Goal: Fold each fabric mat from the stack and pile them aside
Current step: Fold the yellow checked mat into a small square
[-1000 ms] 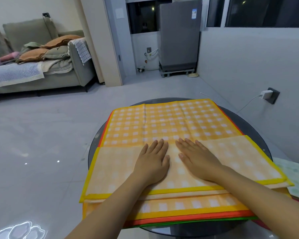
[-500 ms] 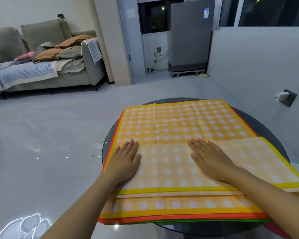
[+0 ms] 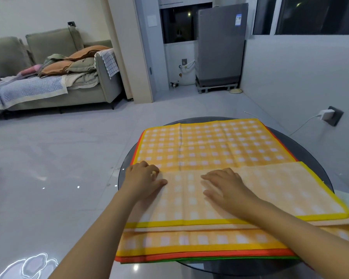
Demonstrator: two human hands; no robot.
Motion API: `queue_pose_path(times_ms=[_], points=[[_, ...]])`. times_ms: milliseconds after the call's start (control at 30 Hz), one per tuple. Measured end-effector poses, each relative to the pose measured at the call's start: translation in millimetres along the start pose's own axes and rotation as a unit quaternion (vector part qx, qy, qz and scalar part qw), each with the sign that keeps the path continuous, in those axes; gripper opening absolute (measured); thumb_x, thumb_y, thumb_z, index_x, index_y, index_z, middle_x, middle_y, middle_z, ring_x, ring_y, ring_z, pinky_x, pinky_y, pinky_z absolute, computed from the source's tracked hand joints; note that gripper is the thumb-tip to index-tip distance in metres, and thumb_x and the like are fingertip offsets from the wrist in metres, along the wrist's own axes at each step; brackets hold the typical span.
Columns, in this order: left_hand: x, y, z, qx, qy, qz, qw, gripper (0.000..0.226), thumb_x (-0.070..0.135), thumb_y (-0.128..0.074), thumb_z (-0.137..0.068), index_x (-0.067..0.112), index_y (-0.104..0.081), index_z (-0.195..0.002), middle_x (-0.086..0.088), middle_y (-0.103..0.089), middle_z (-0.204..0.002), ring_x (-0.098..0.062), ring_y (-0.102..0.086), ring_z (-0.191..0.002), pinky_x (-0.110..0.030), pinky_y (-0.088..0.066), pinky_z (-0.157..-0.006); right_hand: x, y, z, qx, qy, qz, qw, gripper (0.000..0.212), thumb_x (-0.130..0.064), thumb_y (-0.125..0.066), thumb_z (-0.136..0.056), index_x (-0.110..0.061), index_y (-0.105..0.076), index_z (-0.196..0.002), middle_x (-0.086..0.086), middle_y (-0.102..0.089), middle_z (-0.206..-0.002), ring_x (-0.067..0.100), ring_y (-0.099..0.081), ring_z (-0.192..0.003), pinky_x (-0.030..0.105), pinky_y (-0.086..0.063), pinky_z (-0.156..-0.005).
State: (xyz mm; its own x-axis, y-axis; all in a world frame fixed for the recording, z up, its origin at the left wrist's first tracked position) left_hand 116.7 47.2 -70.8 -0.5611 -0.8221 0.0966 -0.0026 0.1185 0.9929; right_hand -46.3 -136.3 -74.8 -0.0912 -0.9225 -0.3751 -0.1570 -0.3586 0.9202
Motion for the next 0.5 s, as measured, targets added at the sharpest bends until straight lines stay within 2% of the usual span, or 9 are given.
queue_pose_path(times_ms=[133, 333, 500], points=[[-16.0, 1.0, -2.5, -0.008, 0.023, 0.019, 1.000, 0.055, 0.070, -0.057, -0.074, 0.028, -0.056, -0.110, 0.004, -0.055, -0.113, -0.018, -0.048, -0.114, -0.036, -0.031, -0.098, -22.1, -12.4, 10.2, -0.025, 0.017, -0.085, 0.996, 0.048, -0.047, -0.050, -0.091, -0.037, -0.040, -0.136, -0.014, -0.042, -0.133, 0.008, -0.028, -0.123, 0.025, -0.024, -0.103], [-26.8, -0.1, -5.4, -0.019, 0.061, 0.040, 0.997, 0.062, 0.076, -0.062, -0.064, 0.025, -0.054, -0.098, 0.002, -0.049, -0.110, -0.022, -0.043, -0.115, -0.036, -0.030, -0.094, -31.7, -23.7, 9.6, -0.057, 0.013, 0.015, 0.998, 0.067, -0.067, -0.047, -0.081, -0.045, -0.028, -0.141, -0.015, -0.031, -0.131, 0.011, -0.024, -0.123, 0.029, -0.018, -0.100], [-31.9, 8.3, -2.6, -0.004, 0.064, 0.079, 0.995, 0.060, 0.072, -0.069, -0.059, 0.024, -0.049, -0.089, 0.009, -0.053, -0.089, -0.016, -0.047, -0.090, -0.031, -0.027, -0.080, -32.0, -24.4, 9.5, -0.077, 0.009, 0.040, 0.996, 0.069, -0.071, -0.045, -0.080, -0.047, -0.023, -0.141, -0.014, -0.028, -0.134, 0.012, -0.023, -0.124, 0.031, -0.018, -0.103]])
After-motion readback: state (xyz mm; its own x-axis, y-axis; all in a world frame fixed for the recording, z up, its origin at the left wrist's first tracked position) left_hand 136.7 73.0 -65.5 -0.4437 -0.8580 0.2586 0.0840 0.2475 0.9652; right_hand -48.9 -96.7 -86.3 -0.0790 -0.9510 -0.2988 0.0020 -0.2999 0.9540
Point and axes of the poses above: each hand's wrist, its own z-axis away from the middle knuckle, its own y-axis out of the back of the hand, x = y × z, the point moved 4 cm from there along -z, towards the middle knuckle
